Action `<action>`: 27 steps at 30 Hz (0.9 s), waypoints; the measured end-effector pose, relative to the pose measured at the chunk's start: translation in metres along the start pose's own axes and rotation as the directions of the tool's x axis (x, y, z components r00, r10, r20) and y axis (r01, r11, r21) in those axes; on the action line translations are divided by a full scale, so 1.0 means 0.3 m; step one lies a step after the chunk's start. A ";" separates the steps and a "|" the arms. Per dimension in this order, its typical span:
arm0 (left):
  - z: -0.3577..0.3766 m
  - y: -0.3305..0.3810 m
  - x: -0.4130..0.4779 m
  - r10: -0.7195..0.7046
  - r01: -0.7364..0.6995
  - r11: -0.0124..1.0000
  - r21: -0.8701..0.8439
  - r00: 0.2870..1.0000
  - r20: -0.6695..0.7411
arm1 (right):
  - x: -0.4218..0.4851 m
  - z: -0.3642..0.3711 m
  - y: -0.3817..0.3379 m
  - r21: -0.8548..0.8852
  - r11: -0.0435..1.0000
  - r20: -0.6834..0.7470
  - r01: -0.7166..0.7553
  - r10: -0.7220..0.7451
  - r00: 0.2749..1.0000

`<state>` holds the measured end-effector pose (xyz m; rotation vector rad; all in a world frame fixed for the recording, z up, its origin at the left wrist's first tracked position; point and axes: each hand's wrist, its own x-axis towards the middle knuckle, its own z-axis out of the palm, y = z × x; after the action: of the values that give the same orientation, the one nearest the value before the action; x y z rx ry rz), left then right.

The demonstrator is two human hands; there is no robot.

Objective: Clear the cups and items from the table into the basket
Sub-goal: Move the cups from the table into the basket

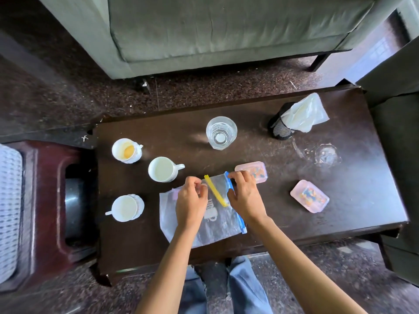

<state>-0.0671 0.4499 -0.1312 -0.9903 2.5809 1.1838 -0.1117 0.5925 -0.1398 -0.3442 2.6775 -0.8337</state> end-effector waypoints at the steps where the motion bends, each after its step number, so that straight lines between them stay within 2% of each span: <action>1: -0.006 -0.006 0.002 0.000 0.000 1.000 -0.010 1.000 -0.004 | 0.001 0.008 -0.008 -0.008 1.000 0.002 0.009 -0.009 1.000; 7: -0.086 -0.067 0.021 -0.029 0.024 0.998 -0.057 0.995 -0.094 | 0.048 0.054 -0.109 -0.025 0.996 0.011 0.080 -0.080 0.997; 13: -0.113 -0.134 0.009 -0.042 0.040 0.999 -0.020 0.996 -0.074 | 0.124 0.123 -0.158 -0.109 0.989 0.043 0.103 -0.099 0.994; 18: -0.113 -0.163 0.000 -0.035 0.033 0.999 -0.032 0.997 -0.069 | 0.169 0.148 -0.171 -0.295 0.955 0.131 -0.023 0.064 0.989; 23: -0.111 -0.160 -0.012 -0.031 0.029 0.998 -0.049 0.999 -0.044 | 0.186 0.153 -0.178 -0.438 0.894 0.227 -0.090 0.207 0.952; 27: -0.121 -0.164 -0.015 -0.042 0.036 0.996 -0.081 0.997 -0.068 | 0.199 0.149 -0.190 -0.475 0.879 0.209 -0.053 0.171 0.963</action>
<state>-0.0282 0.4027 -0.1356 -1.1119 2.5721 1.2729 -0.1429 0.5051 -0.1549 -0.3664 2.5993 -0.0872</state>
